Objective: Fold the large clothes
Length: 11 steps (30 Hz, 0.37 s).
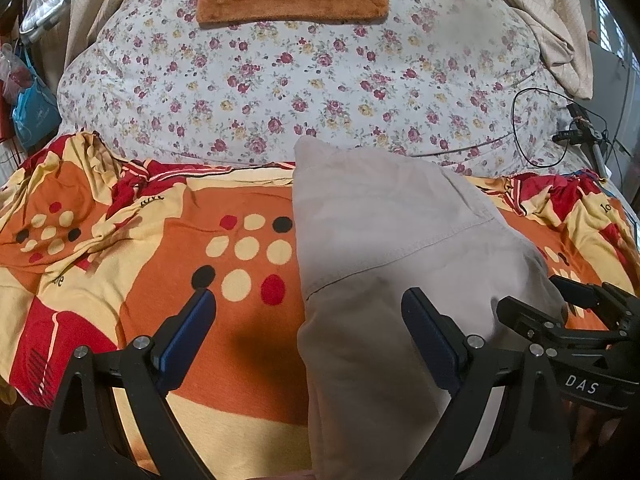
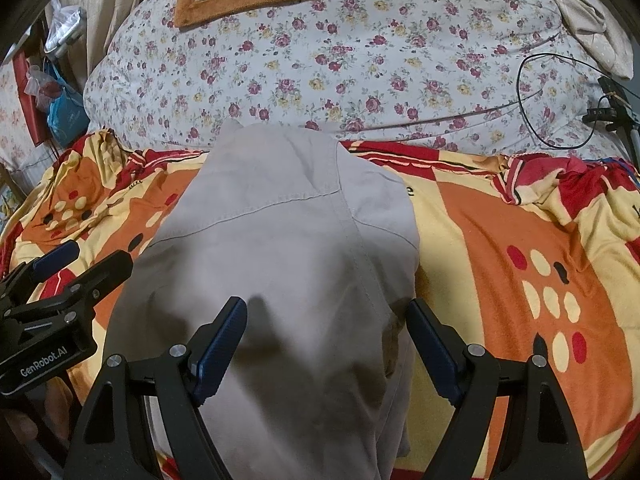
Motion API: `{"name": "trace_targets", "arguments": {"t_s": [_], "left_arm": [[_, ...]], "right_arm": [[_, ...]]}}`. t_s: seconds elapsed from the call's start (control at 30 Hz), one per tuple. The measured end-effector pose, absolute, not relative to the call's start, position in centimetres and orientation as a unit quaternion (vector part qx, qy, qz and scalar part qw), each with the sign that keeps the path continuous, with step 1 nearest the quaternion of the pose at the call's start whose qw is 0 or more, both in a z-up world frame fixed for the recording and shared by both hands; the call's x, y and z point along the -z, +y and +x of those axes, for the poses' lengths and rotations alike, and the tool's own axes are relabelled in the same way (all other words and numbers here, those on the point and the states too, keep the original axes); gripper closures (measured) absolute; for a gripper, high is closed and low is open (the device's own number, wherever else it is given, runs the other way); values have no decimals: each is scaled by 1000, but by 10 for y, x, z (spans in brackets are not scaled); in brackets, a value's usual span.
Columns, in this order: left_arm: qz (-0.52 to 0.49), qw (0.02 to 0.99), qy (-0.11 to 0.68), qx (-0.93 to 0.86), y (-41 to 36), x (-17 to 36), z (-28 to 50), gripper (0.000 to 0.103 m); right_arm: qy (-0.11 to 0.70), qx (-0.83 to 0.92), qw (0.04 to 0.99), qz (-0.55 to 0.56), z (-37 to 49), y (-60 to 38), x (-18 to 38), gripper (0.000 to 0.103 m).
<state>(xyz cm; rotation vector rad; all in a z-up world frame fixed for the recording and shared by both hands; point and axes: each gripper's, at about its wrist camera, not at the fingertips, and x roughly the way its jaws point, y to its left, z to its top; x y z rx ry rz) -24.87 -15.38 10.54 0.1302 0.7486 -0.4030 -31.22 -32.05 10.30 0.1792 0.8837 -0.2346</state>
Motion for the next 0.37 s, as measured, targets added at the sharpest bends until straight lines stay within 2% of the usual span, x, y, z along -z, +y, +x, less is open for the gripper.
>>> {"name": "trace_targets", "arguments": {"t_s": [0.37], "left_arm": [[43, 904, 372, 205, -144, -104, -240, 8]], "right_arm": [[430, 106, 892, 88, -310, -329, -102, 20]]}}
